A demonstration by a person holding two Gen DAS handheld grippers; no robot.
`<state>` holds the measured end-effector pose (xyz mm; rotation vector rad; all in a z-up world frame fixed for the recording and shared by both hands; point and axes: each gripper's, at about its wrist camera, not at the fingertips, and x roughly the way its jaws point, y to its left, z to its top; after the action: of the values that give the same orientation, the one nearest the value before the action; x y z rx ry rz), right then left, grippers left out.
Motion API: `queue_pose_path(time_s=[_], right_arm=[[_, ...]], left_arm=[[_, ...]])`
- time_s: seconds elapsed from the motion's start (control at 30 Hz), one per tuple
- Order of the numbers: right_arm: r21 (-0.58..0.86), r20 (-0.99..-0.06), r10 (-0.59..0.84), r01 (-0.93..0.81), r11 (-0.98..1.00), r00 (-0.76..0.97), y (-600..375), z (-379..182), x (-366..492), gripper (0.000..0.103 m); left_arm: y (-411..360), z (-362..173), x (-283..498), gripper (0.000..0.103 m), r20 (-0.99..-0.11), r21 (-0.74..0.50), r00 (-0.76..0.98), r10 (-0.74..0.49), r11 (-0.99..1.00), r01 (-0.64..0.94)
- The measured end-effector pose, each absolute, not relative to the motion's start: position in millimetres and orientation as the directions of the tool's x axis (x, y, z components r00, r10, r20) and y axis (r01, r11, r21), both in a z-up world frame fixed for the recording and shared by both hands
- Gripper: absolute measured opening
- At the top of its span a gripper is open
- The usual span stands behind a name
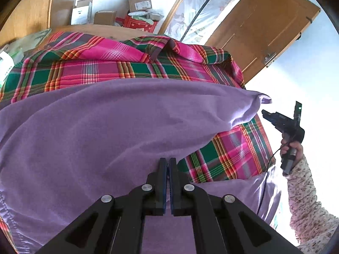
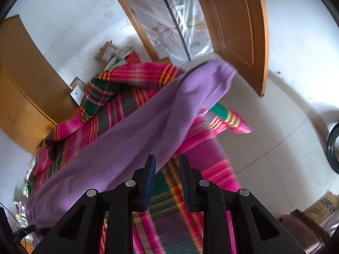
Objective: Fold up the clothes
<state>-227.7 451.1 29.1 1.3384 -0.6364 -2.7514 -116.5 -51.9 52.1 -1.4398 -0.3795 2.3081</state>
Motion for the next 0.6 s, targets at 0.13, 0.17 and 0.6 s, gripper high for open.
queue_pose_path(time_s=[0.13,0.17,0.6], right_arm=[[0.366,-0.767,-0.178,-0.192,-0.911,-0.616,444.6,18.1,-242.9,0.022],[0.364,-0.766,-0.173,-0.195,-0.911,-0.619,443.3,17.4,-244.9,0.01],[0.24,-0.735,-0.043,-0.2,-0.95,-0.677,446.8,78.4,-237.4,0.005]], left_arm=[[-54.8,49.0,-116.7,0.002,-0.792,-0.435,-0.395,0.465,-0.884,-0.17],[-55.1,48.5,-117.1,0.002,-0.792,-0.436,-0.395,0.466,-0.884,-0.169],[-57.8,52.6,-109.7,0.002,-0.8,-0.414,-0.387,0.458,-0.889,-0.198]])
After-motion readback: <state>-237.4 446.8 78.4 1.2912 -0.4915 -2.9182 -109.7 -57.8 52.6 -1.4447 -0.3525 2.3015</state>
